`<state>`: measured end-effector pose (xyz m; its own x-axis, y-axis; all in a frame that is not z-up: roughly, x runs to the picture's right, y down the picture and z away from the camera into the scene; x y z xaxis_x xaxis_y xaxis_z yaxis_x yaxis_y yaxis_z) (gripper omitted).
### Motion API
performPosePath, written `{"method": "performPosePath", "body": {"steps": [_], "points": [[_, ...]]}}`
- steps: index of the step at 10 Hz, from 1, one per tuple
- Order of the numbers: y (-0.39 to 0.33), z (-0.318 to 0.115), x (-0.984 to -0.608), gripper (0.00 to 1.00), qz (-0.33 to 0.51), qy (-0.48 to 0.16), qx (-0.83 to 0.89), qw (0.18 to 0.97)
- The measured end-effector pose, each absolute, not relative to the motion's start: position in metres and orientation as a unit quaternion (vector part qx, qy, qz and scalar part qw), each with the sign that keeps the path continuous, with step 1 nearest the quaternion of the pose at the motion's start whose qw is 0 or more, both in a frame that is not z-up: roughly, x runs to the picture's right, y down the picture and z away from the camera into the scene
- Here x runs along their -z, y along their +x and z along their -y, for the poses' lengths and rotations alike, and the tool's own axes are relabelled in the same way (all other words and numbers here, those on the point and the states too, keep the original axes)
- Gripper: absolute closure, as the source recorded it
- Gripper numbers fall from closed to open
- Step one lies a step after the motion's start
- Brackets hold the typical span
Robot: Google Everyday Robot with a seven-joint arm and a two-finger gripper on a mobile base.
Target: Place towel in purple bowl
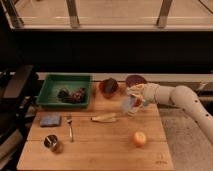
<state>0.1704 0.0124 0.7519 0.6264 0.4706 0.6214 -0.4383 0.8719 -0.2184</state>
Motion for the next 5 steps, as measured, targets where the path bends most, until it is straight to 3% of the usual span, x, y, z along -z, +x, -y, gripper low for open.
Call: {"method": "performPosePath", "body": {"steps": [5], "points": [[0.199, -0.003, -0.738, 0.98, 0.323, 0.009, -0.267, 0.908]]}}
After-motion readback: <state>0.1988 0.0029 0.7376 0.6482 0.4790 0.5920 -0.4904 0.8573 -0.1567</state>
